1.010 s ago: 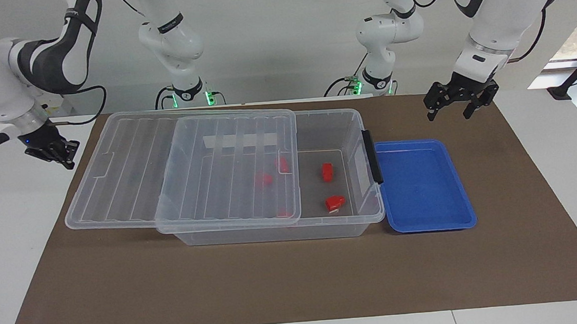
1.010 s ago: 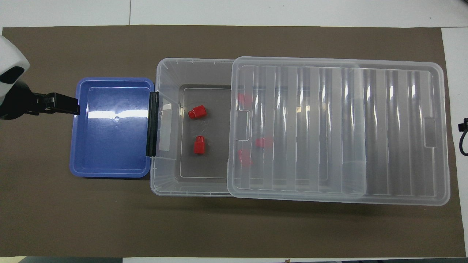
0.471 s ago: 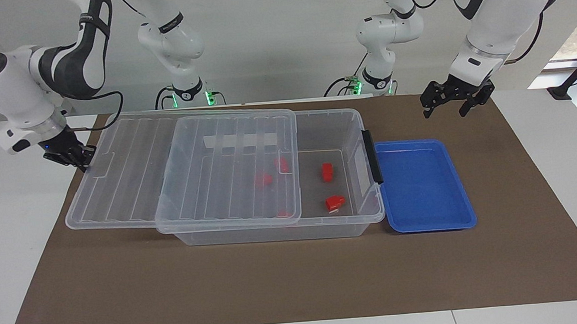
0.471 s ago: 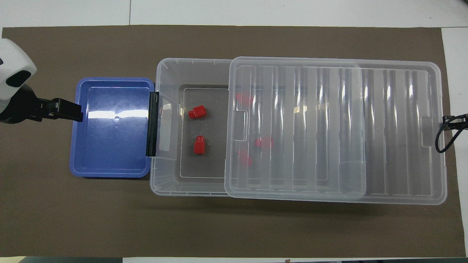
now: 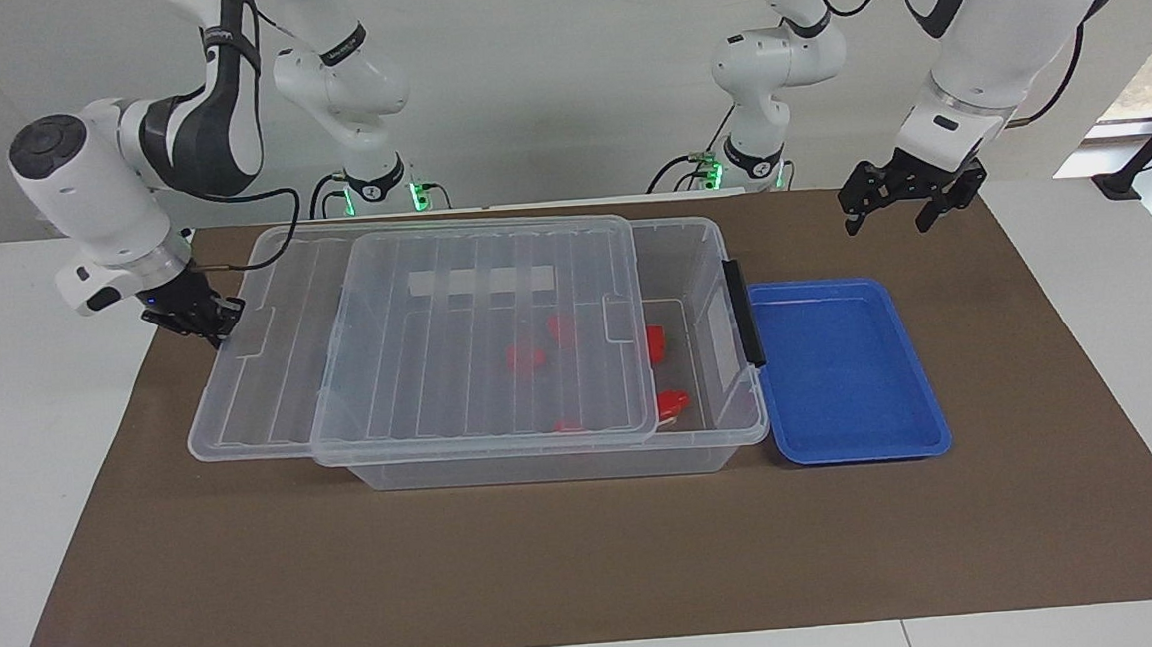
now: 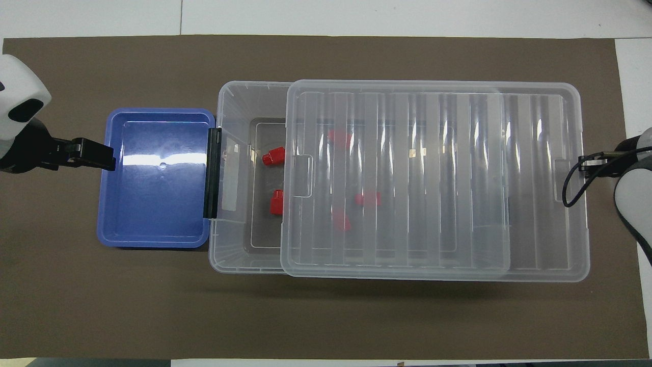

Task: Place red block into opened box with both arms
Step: 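Slide the clear lid closed over the box with the right gripper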

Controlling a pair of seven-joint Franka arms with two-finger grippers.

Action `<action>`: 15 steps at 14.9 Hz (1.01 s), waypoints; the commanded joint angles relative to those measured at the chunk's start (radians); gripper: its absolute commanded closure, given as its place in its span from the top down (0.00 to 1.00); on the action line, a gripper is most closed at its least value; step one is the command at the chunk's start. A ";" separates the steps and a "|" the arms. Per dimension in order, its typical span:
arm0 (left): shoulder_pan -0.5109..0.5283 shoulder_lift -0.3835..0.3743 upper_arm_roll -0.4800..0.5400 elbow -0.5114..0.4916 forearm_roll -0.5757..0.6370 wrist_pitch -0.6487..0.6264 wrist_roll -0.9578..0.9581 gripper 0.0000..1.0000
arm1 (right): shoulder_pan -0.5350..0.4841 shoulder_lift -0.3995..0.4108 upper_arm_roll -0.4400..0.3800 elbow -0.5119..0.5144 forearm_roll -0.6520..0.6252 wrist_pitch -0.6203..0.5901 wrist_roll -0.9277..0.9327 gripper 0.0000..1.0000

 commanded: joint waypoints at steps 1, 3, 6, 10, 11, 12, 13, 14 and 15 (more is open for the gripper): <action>0.008 -0.016 -0.003 -0.012 0.005 0.000 0.012 1.00 | 0.035 -0.028 0.004 -0.036 0.010 0.022 0.069 0.00; 0.011 -0.016 -0.003 -0.013 0.005 0.002 0.012 1.00 | 0.062 -0.029 0.004 -0.036 0.010 0.020 0.099 0.00; 0.005 -0.015 -0.003 -0.013 0.005 0.012 0.012 1.00 | 0.102 -0.028 0.006 -0.042 0.013 0.022 0.152 0.00; 0.003 -0.015 -0.003 -0.010 0.005 0.018 0.015 1.00 | 0.137 -0.028 0.007 -0.042 0.042 0.022 0.202 0.00; 0.005 -0.015 -0.003 -0.010 0.005 0.023 0.015 1.00 | 0.140 -0.029 0.007 -0.042 0.053 0.022 0.204 0.00; 0.000 -0.015 -0.002 -0.009 0.005 0.022 0.024 1.00 | 0.145 -0.028 0.007 -0.042 0.055 0.022 0.204 0.00; -0.006 -0.015 0.004 -0.010 0.005 0.022 0.043 1.00 | 0.150 -0.029 0.007 -0.042 0.055 0.022 0.213 0.00; -0.023 -0.015 0.035 -0.010 0.005 0.022 0.060 1.00 | 0.153 -0.029 0.009 -0.043 0.055 0.022 0.221 0.00; -0.056 -0.016 0.078 -0.010 0.005 0.020 0.064 1.00 | 0.165 -0.029 0.009 -0.043 0.055 0.022 0.227 0.00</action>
